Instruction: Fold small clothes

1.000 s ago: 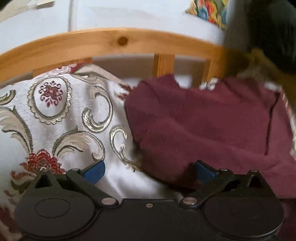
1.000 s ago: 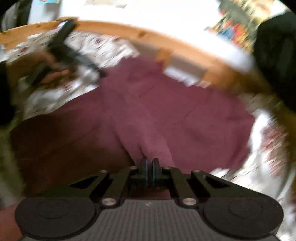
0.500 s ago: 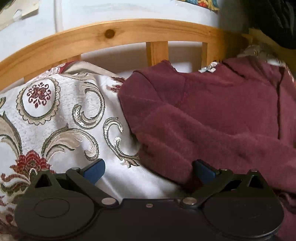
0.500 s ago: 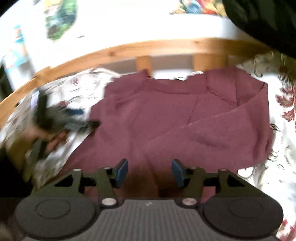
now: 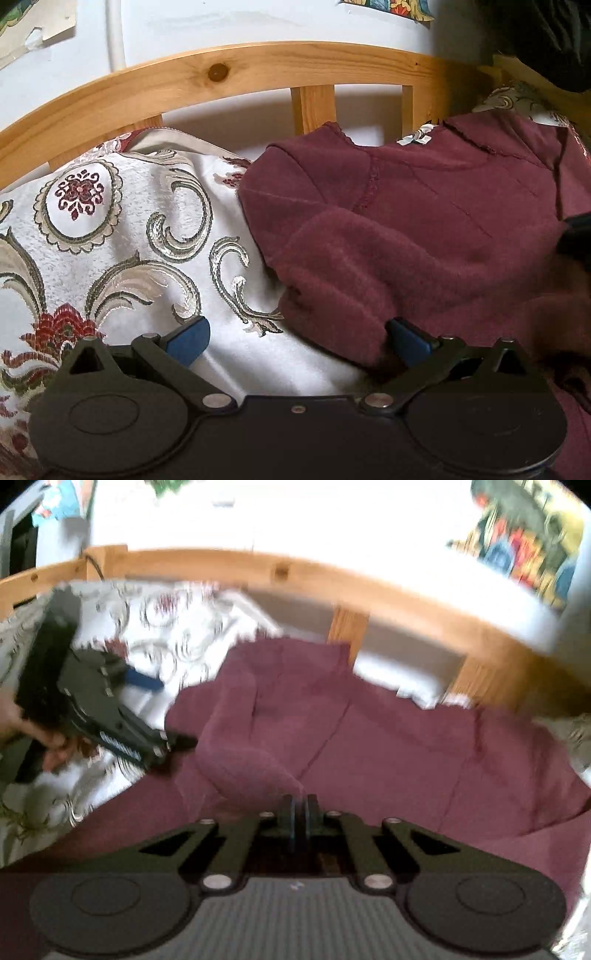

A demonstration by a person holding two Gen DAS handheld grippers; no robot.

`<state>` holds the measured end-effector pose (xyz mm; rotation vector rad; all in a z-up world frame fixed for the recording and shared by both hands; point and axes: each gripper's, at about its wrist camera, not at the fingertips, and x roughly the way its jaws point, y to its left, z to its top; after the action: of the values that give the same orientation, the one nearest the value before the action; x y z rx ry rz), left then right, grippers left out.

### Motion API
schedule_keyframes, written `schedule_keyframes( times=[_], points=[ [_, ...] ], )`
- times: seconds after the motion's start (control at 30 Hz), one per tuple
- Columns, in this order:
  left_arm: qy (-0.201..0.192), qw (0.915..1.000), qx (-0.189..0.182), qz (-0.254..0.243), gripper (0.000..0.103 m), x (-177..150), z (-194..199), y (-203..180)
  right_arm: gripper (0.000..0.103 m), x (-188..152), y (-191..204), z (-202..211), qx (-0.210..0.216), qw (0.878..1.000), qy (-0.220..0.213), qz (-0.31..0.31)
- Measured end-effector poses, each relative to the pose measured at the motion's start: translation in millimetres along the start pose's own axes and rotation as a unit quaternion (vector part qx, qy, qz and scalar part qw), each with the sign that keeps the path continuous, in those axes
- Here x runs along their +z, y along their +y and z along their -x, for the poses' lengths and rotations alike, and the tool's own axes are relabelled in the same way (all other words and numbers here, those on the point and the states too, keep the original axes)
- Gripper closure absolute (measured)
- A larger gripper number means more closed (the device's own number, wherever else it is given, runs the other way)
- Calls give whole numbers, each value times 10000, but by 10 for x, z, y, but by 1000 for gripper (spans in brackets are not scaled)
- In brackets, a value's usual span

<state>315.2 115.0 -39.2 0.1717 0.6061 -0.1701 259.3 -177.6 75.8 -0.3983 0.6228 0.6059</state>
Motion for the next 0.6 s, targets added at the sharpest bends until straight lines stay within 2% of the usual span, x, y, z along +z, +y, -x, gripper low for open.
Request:
schedule_keyframes(
  times=[0.07, 0.13, 0.17, 0.2, 0.3, 0.33, 0.4, 0.47, 0.53, 0.6],
  points=[
    [0, 10000, 23, 18, 0, 6, 1, -7, 96, -59, 62, -36, -14, 9995, 251, 179],
    [-10, 10000, 20, 52, 0, 15, 5, -2, 85, -151, 60, -61, -172, 9989, 403, 136],
    [-22, 10000, 18, 78, 0, 19, 11, 3, 72, -194, 20, -45, -230, 9988, 431, -16],
    [-47, 9999, 11, 102, 1, 25, 20, 9, 64, -213, -3, -40, -238, 9987, 411, -206],
    [-182, 9996, -12, 205, 1, 41, 57, 35, 52, -267, -64, 73, -191, 9977, 231, -616],
    [-235, 9994, -27, 242, 1, 46, 73, 43, 50, -290, -49, 126, -161, 9979, 151, -614],
    [-313, 9990, -74, 304, 1, 54, 102, 48, 37, -322, 14, 148, -197, 9989, 123, -397],
    [-343, 9990, -120, 258, 1, 64, 127, 23, 33, -385, 100, 84, -163, 9992, 323, -173],
    [-388, 9990, -182, 133, 1, 72, 156, -26, 33, -423, 197, 7, -127, 9985, 524, 75],
    [-356, 9990, -257, -45, 1, 76, 158, -87, 33, -495, 301, 5, -281, 9970, 584, 421]
  ],
)
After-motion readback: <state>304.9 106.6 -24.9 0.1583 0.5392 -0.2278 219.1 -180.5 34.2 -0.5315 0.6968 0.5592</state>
